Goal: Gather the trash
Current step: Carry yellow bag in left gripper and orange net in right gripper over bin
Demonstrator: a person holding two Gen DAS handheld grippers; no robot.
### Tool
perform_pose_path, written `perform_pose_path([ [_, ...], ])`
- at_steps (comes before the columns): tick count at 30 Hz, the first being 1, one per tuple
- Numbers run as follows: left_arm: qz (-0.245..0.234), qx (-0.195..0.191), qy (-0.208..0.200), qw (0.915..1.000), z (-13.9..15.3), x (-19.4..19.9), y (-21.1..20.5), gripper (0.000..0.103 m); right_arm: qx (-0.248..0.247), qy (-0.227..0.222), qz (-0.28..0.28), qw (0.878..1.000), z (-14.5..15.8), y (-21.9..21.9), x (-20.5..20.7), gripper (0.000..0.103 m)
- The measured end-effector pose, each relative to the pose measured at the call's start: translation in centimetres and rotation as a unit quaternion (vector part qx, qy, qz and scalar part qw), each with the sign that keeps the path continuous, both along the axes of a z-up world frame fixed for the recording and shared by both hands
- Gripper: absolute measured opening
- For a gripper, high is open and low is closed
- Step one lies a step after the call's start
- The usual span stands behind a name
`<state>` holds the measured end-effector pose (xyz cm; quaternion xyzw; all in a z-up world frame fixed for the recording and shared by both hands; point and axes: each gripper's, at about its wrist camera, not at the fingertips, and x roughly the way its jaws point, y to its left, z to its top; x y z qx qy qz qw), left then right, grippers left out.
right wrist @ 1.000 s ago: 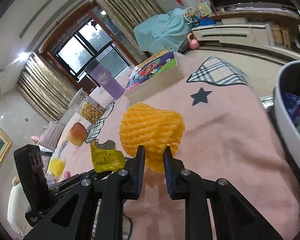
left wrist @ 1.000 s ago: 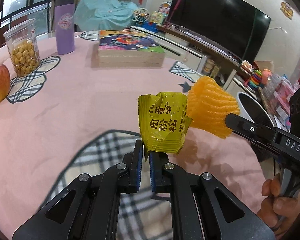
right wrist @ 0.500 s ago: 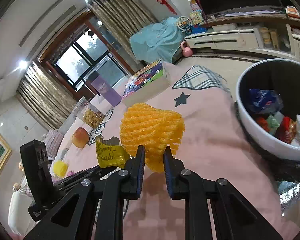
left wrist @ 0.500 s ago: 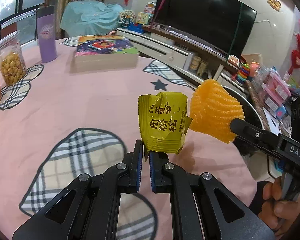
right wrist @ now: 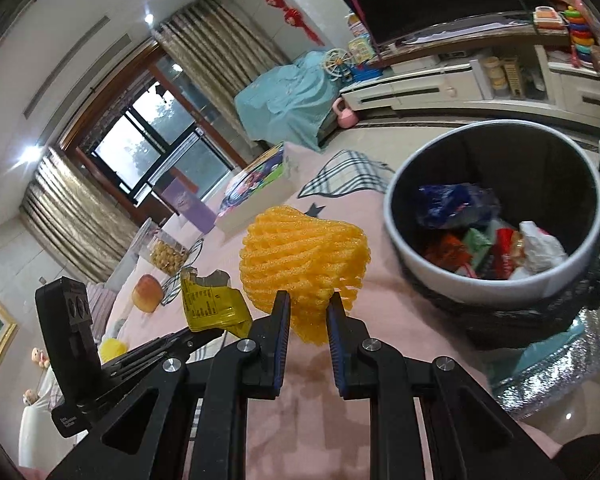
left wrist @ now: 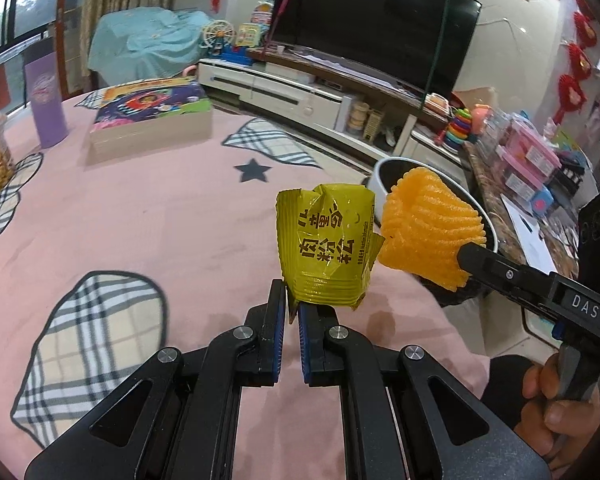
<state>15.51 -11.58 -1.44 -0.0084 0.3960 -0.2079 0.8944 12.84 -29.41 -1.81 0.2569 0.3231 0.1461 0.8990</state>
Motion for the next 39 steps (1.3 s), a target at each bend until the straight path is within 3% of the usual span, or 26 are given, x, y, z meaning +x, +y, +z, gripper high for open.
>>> perform_pose_path([
  [17, -0.054, 0.013, -0.003, 0.9985, 0.4, 0.3, -6.7, 0.006, -0.002, -0.014, -0.06, 0.998, 0.6, -6.1, -1.9, 0.018],
  [39, -0.085, 0.027, -0.006, 0.996, 0.9, 1.6, -11.8, 0.006, -0.009, -0.012, -0.111, 0.994, 0.7, -10.6, -2.6, 0.018],
])
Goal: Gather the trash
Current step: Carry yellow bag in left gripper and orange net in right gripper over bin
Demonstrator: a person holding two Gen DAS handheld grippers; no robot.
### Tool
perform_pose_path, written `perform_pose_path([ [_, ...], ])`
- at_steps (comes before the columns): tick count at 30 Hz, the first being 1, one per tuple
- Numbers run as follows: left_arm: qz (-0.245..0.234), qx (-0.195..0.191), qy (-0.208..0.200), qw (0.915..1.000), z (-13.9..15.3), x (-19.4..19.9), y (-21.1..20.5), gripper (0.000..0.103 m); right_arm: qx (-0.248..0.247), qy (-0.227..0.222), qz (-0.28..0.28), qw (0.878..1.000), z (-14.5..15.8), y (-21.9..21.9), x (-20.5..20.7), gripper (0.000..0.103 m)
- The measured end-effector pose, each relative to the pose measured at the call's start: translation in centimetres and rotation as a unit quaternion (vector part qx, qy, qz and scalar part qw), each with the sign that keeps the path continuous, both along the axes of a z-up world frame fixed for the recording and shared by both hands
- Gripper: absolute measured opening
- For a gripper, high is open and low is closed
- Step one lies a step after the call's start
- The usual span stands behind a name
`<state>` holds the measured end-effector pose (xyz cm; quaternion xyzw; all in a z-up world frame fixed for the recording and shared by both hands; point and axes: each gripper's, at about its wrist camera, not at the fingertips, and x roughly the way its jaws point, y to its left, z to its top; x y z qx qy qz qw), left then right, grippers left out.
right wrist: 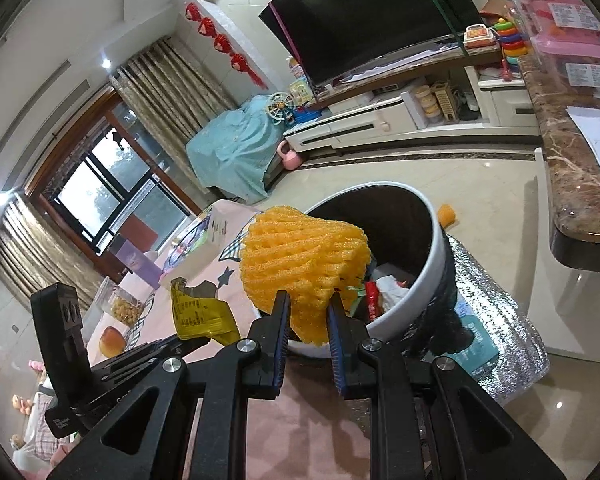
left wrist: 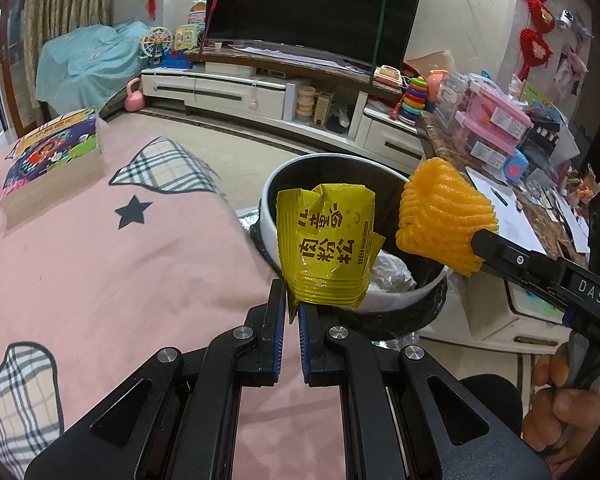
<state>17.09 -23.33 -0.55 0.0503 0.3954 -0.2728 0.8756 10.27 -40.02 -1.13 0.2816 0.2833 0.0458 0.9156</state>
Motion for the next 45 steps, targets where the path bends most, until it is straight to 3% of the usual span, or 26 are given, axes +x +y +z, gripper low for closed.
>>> perform_pose_path([
  [45, -0.019, 0.037, 0.014, 0.999, -0.7, 3.6, -5.8, 0.006, -0.017, 0.022, -0.01, 1.0, 0.5, -1.6, 3.0, 0.018],
])
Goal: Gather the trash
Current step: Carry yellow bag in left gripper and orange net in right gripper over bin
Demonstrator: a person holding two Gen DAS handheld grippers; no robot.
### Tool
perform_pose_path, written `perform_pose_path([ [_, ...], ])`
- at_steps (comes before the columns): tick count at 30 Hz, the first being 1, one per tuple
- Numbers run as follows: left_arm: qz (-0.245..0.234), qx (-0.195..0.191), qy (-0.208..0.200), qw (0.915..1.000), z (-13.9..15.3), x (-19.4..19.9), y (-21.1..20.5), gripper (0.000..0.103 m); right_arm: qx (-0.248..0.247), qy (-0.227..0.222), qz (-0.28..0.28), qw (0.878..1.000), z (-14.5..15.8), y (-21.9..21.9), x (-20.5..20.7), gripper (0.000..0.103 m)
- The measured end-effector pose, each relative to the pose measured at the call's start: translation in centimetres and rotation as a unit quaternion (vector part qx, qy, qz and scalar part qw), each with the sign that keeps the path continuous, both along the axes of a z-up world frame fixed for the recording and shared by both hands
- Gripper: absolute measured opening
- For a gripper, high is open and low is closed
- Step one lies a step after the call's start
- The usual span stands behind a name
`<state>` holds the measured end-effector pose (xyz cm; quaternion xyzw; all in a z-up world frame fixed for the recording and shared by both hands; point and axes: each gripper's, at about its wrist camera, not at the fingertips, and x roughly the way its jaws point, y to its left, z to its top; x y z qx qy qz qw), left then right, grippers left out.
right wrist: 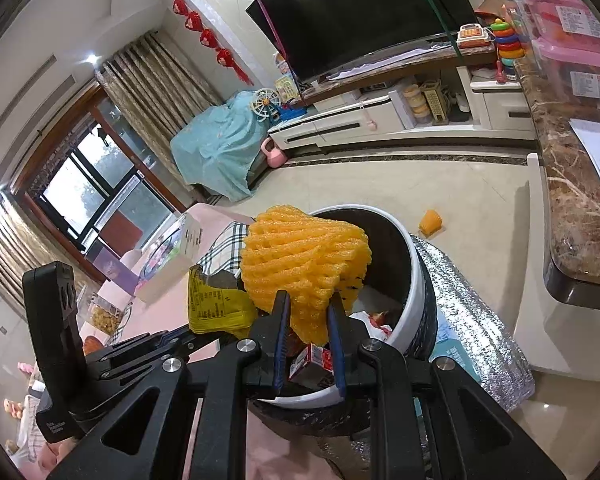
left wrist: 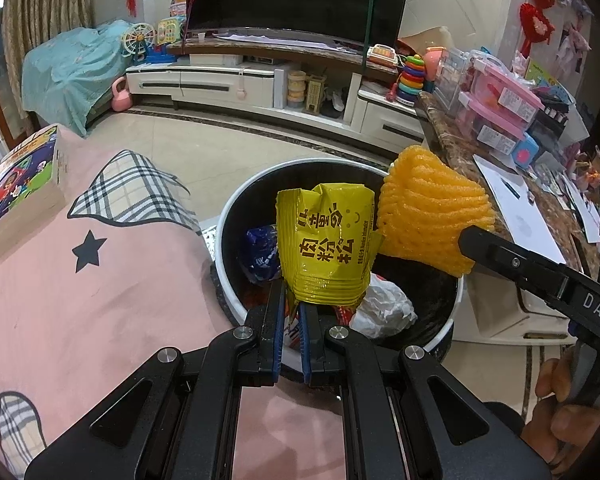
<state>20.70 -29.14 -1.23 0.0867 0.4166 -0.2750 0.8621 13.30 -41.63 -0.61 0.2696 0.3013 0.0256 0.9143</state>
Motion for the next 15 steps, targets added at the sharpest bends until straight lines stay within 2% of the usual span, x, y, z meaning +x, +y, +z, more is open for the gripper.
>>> perform_pose_path([
  [15, 0.0, 0.008, 0.004, 1.0, -0.45, 0.48, -0.36, 0.006, 0.001, 0.001, -0.002, 1.0, 0.01, 0.2, 0.23, 0.018],
])
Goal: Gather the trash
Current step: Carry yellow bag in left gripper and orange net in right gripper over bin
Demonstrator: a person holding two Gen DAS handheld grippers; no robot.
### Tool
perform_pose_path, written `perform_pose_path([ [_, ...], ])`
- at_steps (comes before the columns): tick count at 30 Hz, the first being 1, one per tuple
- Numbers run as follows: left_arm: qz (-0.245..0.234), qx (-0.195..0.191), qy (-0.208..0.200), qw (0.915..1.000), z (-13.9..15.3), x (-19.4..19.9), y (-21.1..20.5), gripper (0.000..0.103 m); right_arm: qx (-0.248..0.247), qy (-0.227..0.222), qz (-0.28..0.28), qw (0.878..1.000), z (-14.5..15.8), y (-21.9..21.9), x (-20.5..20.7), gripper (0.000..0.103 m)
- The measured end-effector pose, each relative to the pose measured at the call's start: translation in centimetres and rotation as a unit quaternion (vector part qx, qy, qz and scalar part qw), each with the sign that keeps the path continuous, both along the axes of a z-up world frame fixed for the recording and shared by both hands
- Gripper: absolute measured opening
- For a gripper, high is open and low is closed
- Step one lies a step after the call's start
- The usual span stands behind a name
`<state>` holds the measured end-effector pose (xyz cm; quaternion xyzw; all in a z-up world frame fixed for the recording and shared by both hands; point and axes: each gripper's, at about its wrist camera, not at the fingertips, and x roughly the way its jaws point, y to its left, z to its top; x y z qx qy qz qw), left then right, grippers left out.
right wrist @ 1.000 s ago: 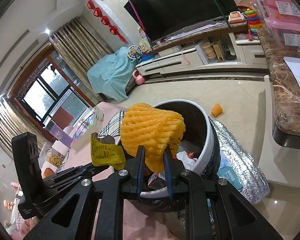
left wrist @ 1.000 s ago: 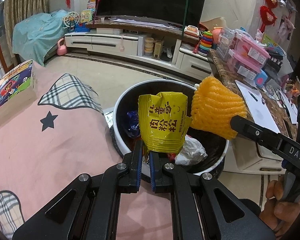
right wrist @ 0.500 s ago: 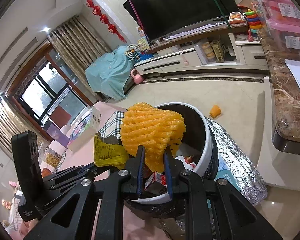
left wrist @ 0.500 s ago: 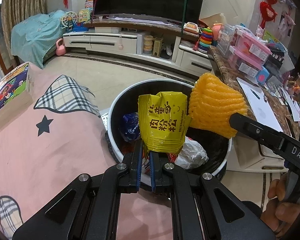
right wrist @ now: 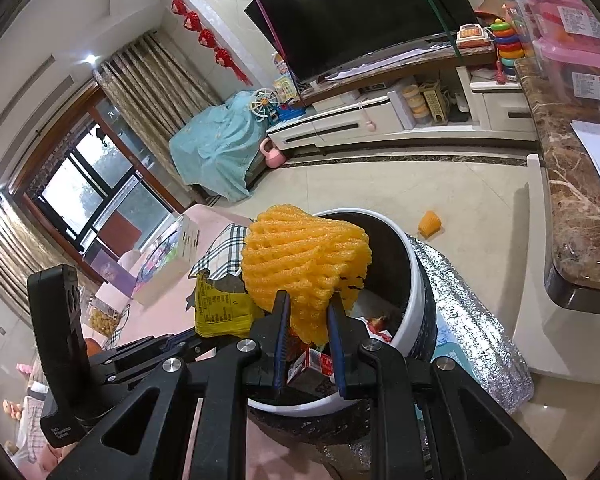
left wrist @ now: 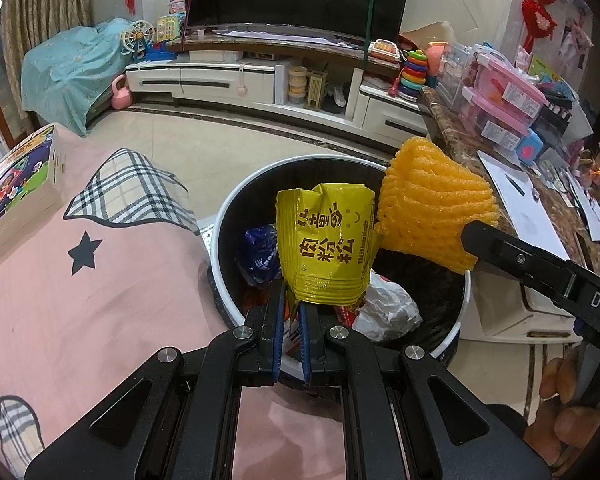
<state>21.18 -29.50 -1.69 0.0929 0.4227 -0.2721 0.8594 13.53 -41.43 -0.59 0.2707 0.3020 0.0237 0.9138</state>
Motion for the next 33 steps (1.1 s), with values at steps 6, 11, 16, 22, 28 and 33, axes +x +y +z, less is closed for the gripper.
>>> perform_pose_path([
  [6, -0.001, 0.003, 0.003, 1.0, -0.1, 0.2, -0.2, 0.006, -0.002, 0.007, 0.001, 1.0, -0.2, 0.0, 0.3, 0.018],
  [11, -0.002, 0.004, 0.005, 1.0, -0.2, 0.3, -0.2, 0.006, -0.002, 0.01, 0.0, 1.0, -0.2, 0.0, 0.6, 0.018],
  [16, -0.002, 0.005, 0.007, 1.0, -0.3, 0.5, -0.2, 0.007, -0.002, 0.014, -0.001, 1.0, -0.3, 0.0, 0.9, 0.018],
  [22, -0.002, 0.004, 0.011, 0.9999, -0.4, 0.6, -0.2, 0.007, -0.005, 0.016, 0.0, 1.0, -0.3, 0.0, 1.2, 0.018],
  [28, -0.002, 0.004, 0.011, 0.9999, -0.4, 0.6, -0.2, 0.007, -0.007, 0.018, 0.0, 1.0, -0.5, -0.1, 1.4, 0.019],
  [33, -0.003, 0.003, 0.013, 0.9999, -0.3, 0.7, -0.2, 0.007, -0.005, 0.021, 0.0, 1.0, -0.6, -0.1, 1.5, 0.02],
])
